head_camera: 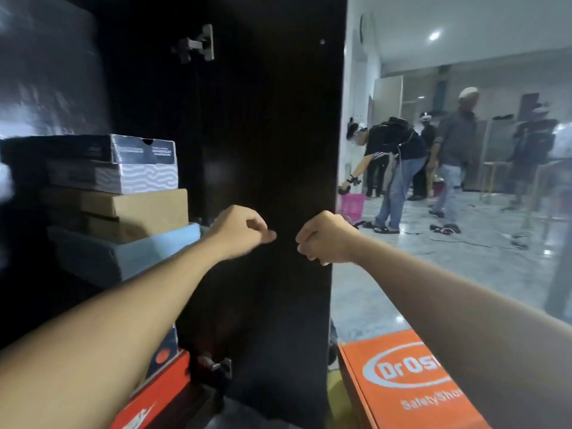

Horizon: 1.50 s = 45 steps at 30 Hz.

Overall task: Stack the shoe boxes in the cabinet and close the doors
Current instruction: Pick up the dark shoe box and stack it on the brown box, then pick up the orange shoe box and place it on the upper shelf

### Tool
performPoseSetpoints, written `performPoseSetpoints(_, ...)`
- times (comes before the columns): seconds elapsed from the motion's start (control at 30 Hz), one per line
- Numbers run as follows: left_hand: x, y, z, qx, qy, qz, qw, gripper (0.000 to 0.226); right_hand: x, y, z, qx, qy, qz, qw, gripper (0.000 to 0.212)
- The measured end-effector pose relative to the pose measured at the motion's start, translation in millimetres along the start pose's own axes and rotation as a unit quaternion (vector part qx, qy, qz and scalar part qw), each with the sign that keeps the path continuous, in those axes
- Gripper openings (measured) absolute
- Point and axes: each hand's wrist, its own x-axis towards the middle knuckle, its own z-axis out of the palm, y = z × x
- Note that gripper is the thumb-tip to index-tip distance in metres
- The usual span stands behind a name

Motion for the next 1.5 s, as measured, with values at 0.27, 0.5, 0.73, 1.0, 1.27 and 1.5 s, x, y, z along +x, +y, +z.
performPoseSetpoints(0.27,-53.6,70.9,98.3,0.000,-0.255,0.016,0.967,0.037,-114.4,111.0,-35.1,-0.031,0.029,0.135,0.990,0.012)
performPoseSetpoints(0.5,-90.7,96.4,191.7,0.026,-0.343,0.027,0.938,0.054,-173.9,198.1,-37.5,-0.056,0.022,0.215,0.975,0.014)
performPoseSetpoints(0.73,-106.6,76.2,288.7,0.043,-0.356,-0.039,0.933,0.067,-200.1,275.6,-14.8,-0.104,-0.013,0.261,0.960,0.028)
performPoseSetpoints(1.0,-124.6,33.8,360.3,0.041,-0.325,-0.206,0.922,0.135,-210.4,353.7,-1.9,-0.155,0.002,0.325,0.933,0.078)
performPoseSetpoints(1.27,-134.0,12.0,390.2,-0.033,-0.331,-0.249,0.910,0.158,-206.1,405.9,13.0,-0.140,-0.015,0.336,0.931,0.103)
performPoseSetpoints(1.5,-135.4,10.1,390.6,-0.047,-0.298,-0.230,0.925,0.132,-206.8,420.9,21.5,-0.131,0.031,0.291,0.947,0.075)
